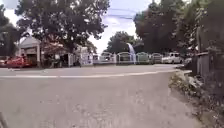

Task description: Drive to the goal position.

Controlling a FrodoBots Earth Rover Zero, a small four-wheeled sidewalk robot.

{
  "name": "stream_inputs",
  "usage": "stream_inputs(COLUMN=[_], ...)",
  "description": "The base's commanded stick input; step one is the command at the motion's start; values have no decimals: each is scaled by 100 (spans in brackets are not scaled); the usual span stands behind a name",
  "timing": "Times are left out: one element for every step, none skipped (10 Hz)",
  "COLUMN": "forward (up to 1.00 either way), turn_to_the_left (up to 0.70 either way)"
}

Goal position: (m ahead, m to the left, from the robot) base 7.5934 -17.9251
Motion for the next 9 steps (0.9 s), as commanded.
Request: stream_inputs(forward=[100, 100, 100, 100, 100, 100, 100, 100, 100], turn_to_the_left=[0, 0, 0, 0, 0, 0, 0, 0, 0])
